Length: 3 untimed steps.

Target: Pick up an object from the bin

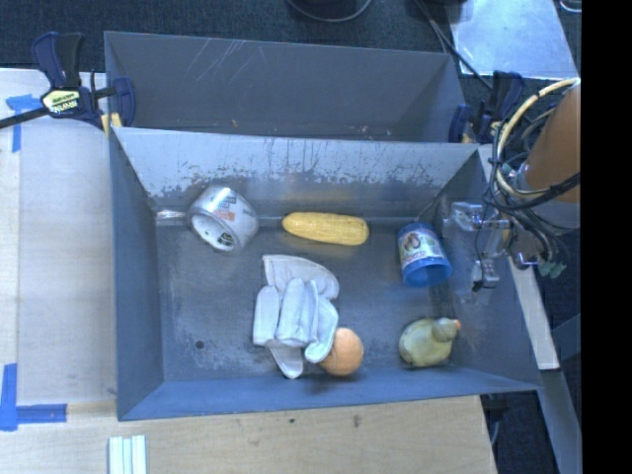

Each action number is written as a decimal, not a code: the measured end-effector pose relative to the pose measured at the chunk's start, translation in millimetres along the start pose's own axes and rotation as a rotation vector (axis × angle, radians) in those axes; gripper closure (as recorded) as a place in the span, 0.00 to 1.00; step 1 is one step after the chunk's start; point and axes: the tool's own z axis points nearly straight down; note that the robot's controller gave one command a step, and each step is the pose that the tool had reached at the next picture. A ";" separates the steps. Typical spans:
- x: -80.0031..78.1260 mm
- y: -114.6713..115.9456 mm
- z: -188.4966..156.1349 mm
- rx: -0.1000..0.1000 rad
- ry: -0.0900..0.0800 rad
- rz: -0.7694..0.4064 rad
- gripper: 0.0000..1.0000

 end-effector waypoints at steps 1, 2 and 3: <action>-1.5 0.7 -4.8 0.002 -0.008 -0.003 0.00; -23.4 25.9 42.6 0.004 -0.012 -0.056 0.00; -50.8 62.5 88.6 0.002 -0.015 -0.043 1.00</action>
Offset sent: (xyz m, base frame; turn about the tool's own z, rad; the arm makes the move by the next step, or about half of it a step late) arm 0.0414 0.0564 -0.1000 -0.1137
